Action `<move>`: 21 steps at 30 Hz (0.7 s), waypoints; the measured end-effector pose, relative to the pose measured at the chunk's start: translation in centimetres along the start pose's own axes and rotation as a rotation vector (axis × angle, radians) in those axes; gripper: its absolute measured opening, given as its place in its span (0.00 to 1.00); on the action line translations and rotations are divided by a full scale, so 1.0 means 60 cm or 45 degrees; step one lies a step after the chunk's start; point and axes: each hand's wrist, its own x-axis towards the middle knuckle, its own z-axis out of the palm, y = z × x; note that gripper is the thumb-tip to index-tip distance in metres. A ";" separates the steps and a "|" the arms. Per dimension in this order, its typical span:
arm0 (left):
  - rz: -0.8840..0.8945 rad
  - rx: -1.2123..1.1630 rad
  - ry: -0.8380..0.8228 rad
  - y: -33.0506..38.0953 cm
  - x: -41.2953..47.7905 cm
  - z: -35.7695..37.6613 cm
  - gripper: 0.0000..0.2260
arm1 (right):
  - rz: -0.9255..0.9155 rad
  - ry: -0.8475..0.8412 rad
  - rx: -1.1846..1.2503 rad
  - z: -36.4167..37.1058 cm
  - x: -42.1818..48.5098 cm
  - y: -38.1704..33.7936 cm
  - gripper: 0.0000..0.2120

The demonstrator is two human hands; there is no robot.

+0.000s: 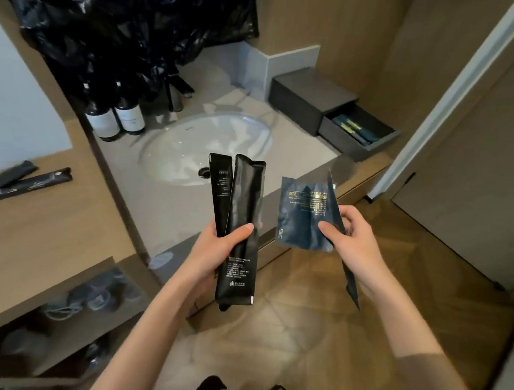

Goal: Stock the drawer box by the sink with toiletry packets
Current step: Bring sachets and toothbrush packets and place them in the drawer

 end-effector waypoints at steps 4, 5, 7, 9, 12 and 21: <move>-0.021 -0.066 0.009 0.013 0.037 0.118 0.07 | -0.004 0.018 -0.019 -0.108 0.057 0.009 0.08; -0.032 -0.065 -0.001 0.019 0.049 0.141 0.07 | -0.002 0.020 -0.019 -0.129 0.072 0.010 0.09; -0.038 -0.064 -0.010 0.032 0.077 0.181 0.09 | -0.003 0.021 -0.027 -0.167 0.106 0.010 0.09; -0.025 -0.064 -0.002 0.046 0.114 0.214 0.09 | -0.005 0.023 -0.023 -0.197 0.147 0.011 0.10; 0.017 -0.072 0.008 0.066 0.179 0.256 0.11 | -0.015 0.013 -0.040 -0.230 0.217 0.012 0.10; 0.047 -0.138 0.163 0.138 0.439 0.341 0.15 | -0.083 -0.053 -0.131 -0.293 0.509 -0.026 0.08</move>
